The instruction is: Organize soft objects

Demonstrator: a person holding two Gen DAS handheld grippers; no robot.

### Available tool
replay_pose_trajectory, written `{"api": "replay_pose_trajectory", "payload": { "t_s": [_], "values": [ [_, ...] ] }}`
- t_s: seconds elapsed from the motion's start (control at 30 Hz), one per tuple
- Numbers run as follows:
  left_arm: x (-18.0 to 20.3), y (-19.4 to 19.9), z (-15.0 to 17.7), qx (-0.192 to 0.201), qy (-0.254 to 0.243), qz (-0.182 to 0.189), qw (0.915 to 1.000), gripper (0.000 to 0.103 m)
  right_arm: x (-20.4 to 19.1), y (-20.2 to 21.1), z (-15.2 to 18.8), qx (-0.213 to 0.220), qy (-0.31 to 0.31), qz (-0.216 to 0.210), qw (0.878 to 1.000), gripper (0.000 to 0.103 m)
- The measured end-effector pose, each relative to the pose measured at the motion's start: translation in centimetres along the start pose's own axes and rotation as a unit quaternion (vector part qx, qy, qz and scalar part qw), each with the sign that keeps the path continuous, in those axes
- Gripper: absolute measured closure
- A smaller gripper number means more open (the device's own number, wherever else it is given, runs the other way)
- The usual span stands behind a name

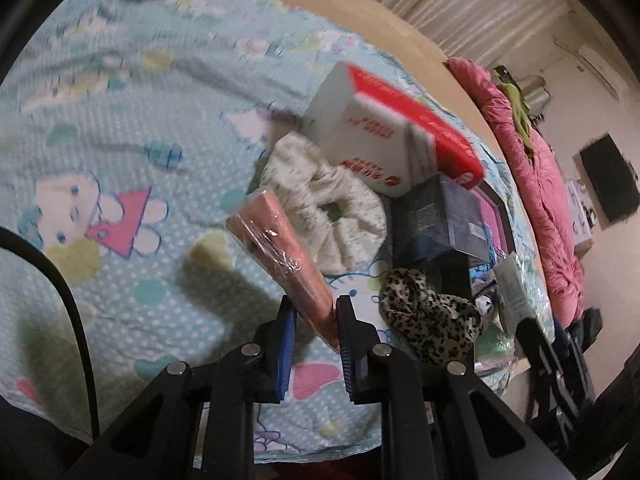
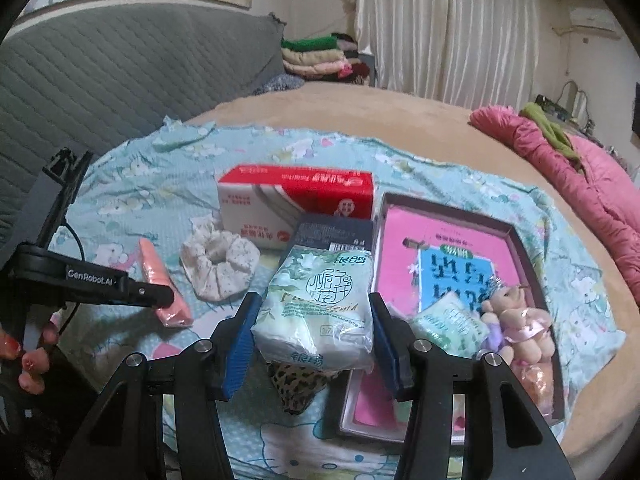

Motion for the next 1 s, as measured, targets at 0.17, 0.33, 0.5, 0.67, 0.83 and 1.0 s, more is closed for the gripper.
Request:
{"api": "replay_pose_trajectory", "payload": {
  "t_s": [0.17, 0.33, 0.5, 0.67, 0.83, 1.0],
  "values": [
    [3.1, 2.2, -0.4, 0.035, -0.056, -0.023, 0.9976, 0.084, 1.2, 1.3, -0.5, 0.024, -0.020, -0.002, 1.000, 0.048],
    [6.4, 4.0, -0.5, 0.059, -0.105, -0.033, 0.9922, 0.085, 2.5, 2.2, -0.7, 0.038, -0.043, 0.002, 0.998, 0.048],
    [9.6, 5.1, -0.4, 0.076, -0.145, -0.039, 0.9857, 0.085, 4.5, 3.4, -0.9, 0.059, -0.070, 0.011, 0.996, 0.048],
    [13.1, 5.5, -0.6, 0.084, -0.175, -0.039, 0.9803, 0.085, 6.8, 4.7, -0.9, 0.080, -0.099, 0.018, 0.992, 0.048],
    [16.7, 6.0, -0.9, 0.097, -0.205, -0.029, 0.9736, 0.085, 9.6, 6.4, -0.7, 0.104, -0.132, 0.033, 0.985, 0.048],
    [19.8, 5.7, -0.8, 0.100, -0.235, -0.025, 0.9666, 0.085, 11.9, 7.6, -0.2, 0.123, -0.162, 0.045, 0.978, 0.048]
  ]
}}
Point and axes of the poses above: each gripper's, at about its wrist camera, not at the fingertips, and y roughly against the way its jaws point, x to its right, z to its underside, the point moved 5 cm from there along -y, roughly the way its jaws point, and after that the axes turned 4 degrees about -x, right-handed, at the moved point
